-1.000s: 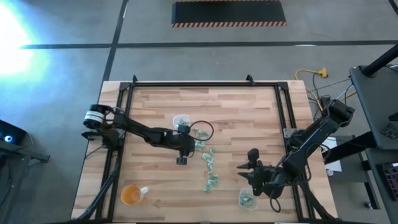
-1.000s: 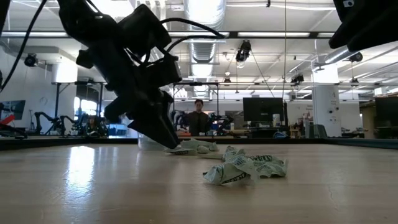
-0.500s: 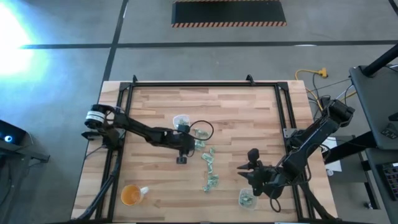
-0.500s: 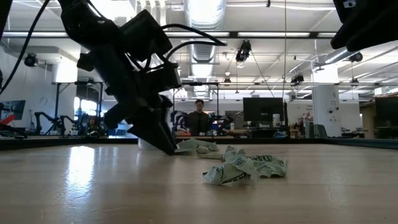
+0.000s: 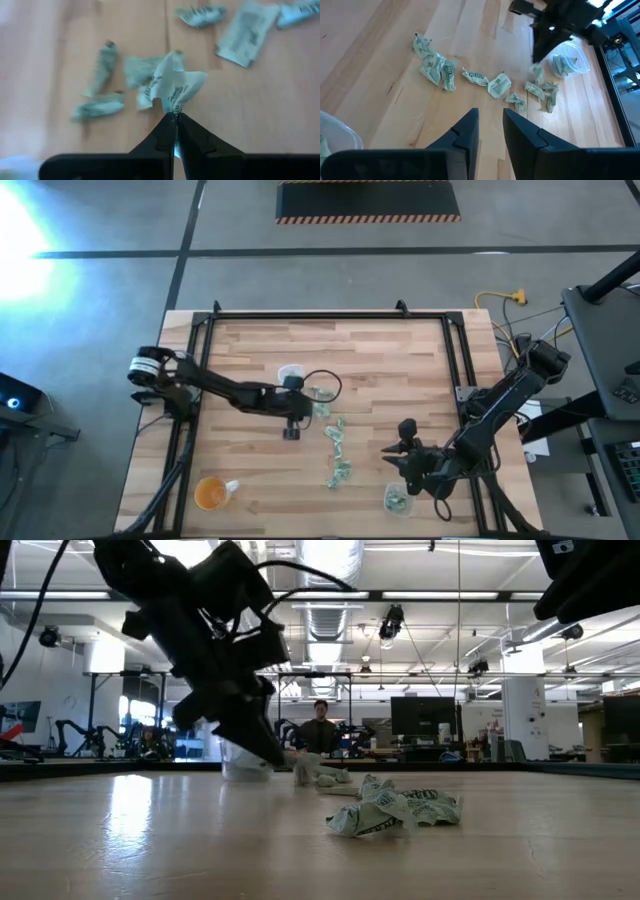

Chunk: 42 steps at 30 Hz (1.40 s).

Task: Pick and place Stevia / Truvia into bins
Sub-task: Put the stevia packet into the top transparent container

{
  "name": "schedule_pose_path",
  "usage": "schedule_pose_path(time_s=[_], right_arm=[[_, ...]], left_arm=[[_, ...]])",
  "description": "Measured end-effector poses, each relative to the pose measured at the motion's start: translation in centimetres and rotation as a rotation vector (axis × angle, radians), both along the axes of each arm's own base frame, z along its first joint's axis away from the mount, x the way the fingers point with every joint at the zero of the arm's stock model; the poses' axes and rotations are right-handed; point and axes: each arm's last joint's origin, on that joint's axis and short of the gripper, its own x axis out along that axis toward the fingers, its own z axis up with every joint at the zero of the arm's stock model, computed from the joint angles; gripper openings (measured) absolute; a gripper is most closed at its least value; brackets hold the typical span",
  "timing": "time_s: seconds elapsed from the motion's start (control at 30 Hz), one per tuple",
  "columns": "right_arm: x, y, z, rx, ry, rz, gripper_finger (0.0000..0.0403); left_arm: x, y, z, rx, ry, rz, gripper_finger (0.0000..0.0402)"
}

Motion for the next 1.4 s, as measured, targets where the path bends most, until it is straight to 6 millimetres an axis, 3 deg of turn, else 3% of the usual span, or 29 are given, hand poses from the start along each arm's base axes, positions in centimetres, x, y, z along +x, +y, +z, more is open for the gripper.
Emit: schedule_pose_path(time_s=[0.2,0.4,0.9,1.4], right_arm=[[0.0,0.0,0.0,-0.001,0.001,0.000,0.0081],[0.0,0.0,-0.1,-0.002,0.002,0.000,0.0072],[-0.1,-0.1,-0.2,-0.005,0.004,0.000,0.0075],[-0.1,-0.1,-0.2,-0.005,0.004,0.000,0.0069]], left_arm=[[-0.8,0.3,2.6,0.115,-0.090,0.114,0.0001],[-1.5,0.6,4.0,0.186,-0.120,0.190,0.0001],[-2.6,1.3,3.2,0.351,-0.024,0.328,0.0001],[-3.2,1.6,2.9,0.390,0.029,0.386,0.0002]])
